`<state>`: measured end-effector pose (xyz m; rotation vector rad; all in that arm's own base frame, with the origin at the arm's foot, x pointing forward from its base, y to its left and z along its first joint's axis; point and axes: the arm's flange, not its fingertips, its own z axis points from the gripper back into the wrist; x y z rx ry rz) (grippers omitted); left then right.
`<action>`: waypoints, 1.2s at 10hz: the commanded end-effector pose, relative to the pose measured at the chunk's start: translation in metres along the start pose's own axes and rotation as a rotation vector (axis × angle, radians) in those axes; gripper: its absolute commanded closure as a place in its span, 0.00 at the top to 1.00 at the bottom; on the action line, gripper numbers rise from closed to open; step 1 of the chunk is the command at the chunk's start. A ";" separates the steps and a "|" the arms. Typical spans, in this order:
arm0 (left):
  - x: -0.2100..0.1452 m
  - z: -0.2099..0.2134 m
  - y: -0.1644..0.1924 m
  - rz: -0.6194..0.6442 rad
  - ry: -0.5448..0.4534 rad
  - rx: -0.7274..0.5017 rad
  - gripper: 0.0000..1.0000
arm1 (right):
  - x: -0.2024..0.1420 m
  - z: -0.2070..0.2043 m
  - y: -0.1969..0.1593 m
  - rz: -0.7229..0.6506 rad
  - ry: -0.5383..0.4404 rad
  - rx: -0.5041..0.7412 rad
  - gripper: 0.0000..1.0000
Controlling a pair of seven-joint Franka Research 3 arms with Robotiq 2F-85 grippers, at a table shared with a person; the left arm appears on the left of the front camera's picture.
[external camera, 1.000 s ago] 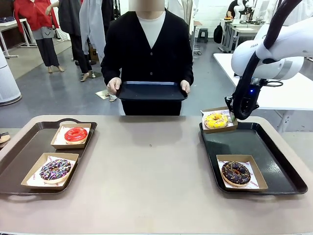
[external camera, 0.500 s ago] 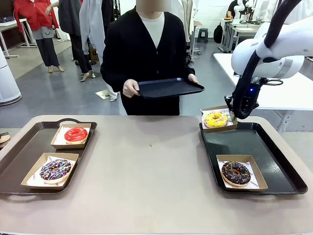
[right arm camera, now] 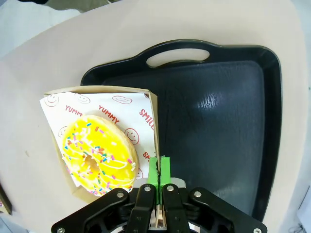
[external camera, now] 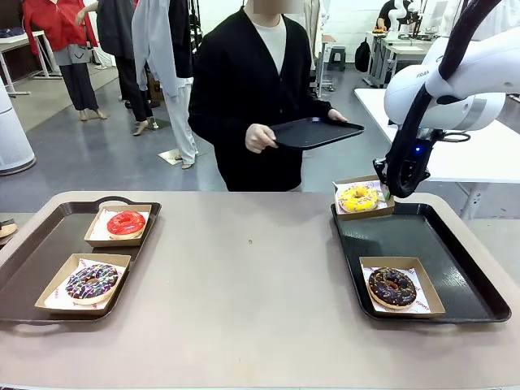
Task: Individually package the donuts and arrange them on the tray.
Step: Place the picked Paper togo box on the Handle tray.
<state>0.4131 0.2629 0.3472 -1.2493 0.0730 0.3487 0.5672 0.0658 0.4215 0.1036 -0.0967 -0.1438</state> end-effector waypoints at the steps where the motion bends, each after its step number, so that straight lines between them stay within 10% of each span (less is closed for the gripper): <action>1: -0.001 0.000 -0.001 -0.002 0.003 -0.005 1.00 | 0.005 -0.010 -0.008 -0.020 -0.004 -0.031 0.01; 12: -0.001 0.000 -0.001 -0.002 0.003 -0.005 1.00 | 0.021 -0.051 -0.012 0.096 0.097 -0.115 0.01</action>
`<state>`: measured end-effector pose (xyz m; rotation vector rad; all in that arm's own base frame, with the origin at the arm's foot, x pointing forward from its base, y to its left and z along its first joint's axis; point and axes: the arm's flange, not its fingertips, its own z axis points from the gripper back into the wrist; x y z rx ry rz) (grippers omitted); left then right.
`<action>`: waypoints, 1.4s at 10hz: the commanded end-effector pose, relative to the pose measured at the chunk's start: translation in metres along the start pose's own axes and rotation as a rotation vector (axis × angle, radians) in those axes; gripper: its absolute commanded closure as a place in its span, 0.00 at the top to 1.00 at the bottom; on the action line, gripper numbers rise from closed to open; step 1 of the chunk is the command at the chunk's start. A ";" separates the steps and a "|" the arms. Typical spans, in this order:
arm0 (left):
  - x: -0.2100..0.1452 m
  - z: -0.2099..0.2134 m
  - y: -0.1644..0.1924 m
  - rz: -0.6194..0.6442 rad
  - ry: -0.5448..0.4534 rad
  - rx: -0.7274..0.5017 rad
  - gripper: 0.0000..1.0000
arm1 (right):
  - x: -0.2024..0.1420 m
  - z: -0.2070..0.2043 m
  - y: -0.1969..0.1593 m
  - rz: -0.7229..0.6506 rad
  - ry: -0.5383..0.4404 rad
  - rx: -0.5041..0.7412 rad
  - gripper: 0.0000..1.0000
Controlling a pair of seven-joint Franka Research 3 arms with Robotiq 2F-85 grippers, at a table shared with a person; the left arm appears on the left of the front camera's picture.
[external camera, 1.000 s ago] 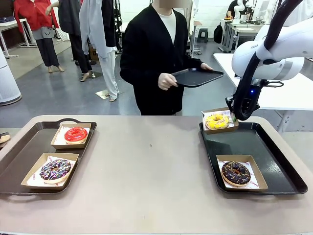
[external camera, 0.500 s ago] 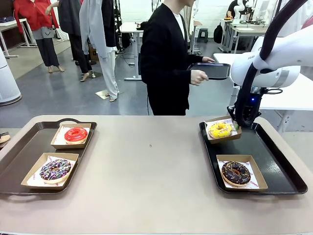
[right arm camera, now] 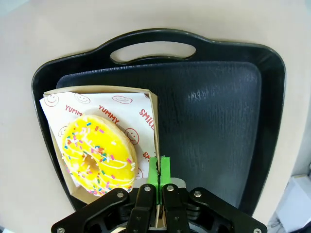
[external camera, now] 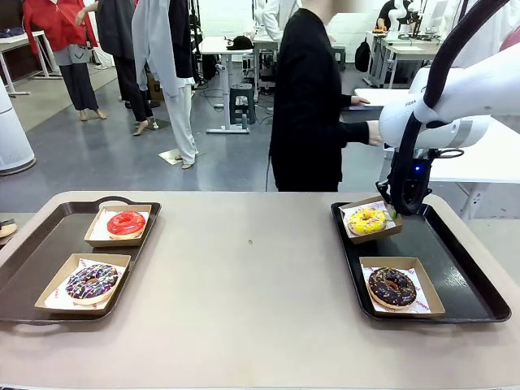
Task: Individually package the donuts and arrange them on the tray.
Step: Place the picked Paper togo box on the Handle tray.
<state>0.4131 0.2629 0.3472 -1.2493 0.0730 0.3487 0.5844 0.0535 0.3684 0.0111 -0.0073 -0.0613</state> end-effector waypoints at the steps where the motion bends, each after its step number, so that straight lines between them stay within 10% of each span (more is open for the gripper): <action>1: -0.001 0.000 -0.001 -0.002 0.003 -0.005 1.00 | 0.008 0.002 0.004 0.016 0.014 -0.025 0.01; 3: -0.001 0.000 -0.001 -0.002 0.003 -0.005 1.00 | 0.012 0.001 0.005 0.025 0.018 -0.019 0.01; 6: -0.001 0.000 -0.001 -0.002 0.003 -0.005 1.00 | 0.013 0.000 0.005 0.031 0.024 -0.016 1.00; 8: -0.001 0.000 -0.001 -0.002 0.003 -0.005 1.00 | 0.012 0.002 0.004 0.025 0.019 -0.013 1.00; 9: -0.001 0.000 -0.001 -0.002 0.003 -0.005 1.00 | 0.011 0.003 0.003 0.024 0.017 -0.012 0.85; 14: -0.001 0.000 -0.001 -0.002 0.003 -0.005 1.00 | 0.007 0.006 -0.003 0.026 0.010 0.006 1.00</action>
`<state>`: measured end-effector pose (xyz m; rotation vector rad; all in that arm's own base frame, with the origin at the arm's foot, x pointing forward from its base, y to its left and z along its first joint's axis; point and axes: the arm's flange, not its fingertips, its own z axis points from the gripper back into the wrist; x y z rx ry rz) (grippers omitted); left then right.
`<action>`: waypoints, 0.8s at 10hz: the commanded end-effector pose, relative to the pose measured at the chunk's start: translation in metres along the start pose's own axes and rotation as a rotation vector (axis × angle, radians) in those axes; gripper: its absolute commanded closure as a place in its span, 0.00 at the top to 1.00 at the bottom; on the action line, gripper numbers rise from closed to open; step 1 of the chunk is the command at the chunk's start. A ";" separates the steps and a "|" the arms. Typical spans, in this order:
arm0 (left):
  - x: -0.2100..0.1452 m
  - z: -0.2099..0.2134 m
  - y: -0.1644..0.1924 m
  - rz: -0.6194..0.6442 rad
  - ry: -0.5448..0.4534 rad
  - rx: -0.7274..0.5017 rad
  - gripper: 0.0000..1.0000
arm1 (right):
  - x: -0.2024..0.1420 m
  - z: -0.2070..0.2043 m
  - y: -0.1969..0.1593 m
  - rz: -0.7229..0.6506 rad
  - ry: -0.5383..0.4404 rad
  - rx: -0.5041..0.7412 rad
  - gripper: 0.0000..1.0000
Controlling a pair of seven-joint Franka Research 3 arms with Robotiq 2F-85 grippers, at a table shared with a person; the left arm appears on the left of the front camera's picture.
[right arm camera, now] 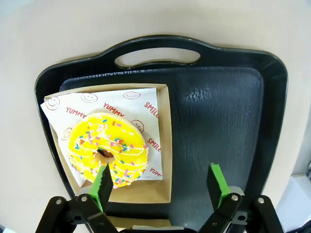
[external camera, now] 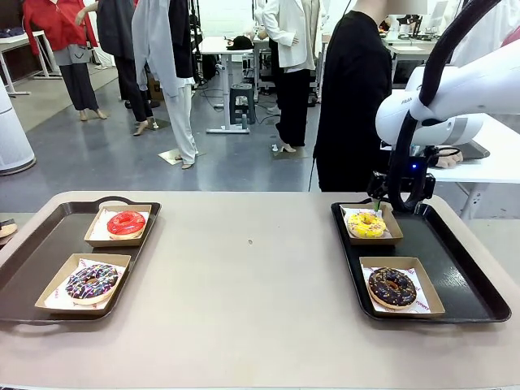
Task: Individually package the donuts and arrange them on the tray.
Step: Place the picked Paper togo box on the Handle tray.
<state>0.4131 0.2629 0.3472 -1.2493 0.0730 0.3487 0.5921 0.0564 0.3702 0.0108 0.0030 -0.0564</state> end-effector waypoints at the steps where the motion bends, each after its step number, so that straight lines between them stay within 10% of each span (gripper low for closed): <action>1: -0.001 0.000 -0.001 -0.002 0.003 -0.005 1.00 | -0.004 0.008 -0.011 0.033 -0.006 0.022 1.00; 8: -0.001 0.000 -0.001 -0.002 0.003 -0.005 1.00 | -0.126 0.070 -0.154 0.001 -0.047 0.677 1.00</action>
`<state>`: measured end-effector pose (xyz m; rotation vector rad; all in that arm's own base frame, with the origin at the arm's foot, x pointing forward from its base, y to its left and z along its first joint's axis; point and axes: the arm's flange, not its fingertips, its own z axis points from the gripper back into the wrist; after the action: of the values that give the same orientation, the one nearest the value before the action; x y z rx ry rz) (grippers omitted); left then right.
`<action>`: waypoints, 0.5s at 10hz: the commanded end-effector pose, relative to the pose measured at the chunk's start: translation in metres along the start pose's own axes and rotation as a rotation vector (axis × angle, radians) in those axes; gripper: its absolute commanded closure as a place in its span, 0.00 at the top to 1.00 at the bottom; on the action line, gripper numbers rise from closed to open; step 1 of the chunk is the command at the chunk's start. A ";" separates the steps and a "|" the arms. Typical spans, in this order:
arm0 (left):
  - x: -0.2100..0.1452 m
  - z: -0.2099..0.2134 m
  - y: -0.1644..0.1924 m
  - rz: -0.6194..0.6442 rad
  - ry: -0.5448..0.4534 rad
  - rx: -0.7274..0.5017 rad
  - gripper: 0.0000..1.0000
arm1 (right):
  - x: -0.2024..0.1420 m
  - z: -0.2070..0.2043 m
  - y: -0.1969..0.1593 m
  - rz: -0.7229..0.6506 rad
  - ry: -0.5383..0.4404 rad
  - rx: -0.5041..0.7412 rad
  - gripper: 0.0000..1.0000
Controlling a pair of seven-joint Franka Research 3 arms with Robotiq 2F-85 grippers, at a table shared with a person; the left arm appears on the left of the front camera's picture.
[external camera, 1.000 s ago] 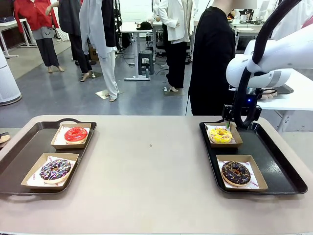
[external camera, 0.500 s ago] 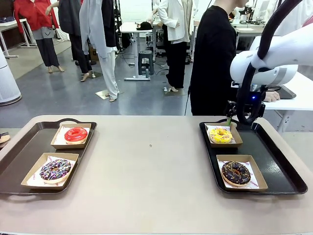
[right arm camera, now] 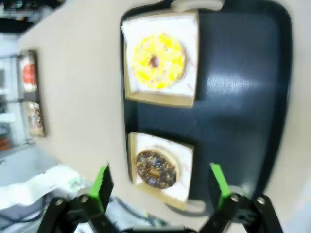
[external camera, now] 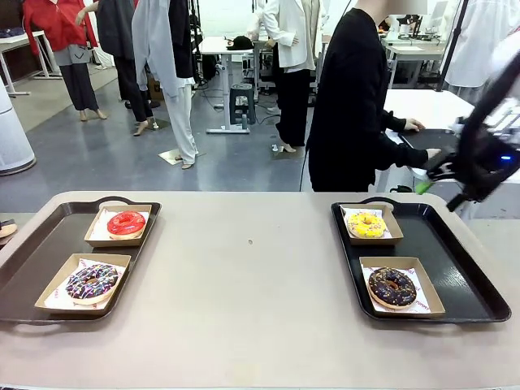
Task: Individually package the donuts and arrange them on the tray.
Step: Place the picked Paper togo box on the Handle tray.
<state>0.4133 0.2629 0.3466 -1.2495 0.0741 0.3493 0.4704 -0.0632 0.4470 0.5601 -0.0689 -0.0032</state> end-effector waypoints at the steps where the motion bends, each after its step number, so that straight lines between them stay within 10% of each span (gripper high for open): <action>1: -0.002 0.001 -0.002 -0.003 0.002 -0.005 1.00 | -0.021 0.019 -0.047 -0.063 0.016 0.245 1.00; 5: -0.002 0.001 -0.002 -0.003 0.002 -0.005 1.00 | -0.034 0.042 -0.146 -0.043 -0.068 0.588 1.00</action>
<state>0.4132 0.2630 0.3464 -1.2496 0.0742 0.3497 0.4154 -0.1942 0.4133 1.0811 -0.1230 -0.0932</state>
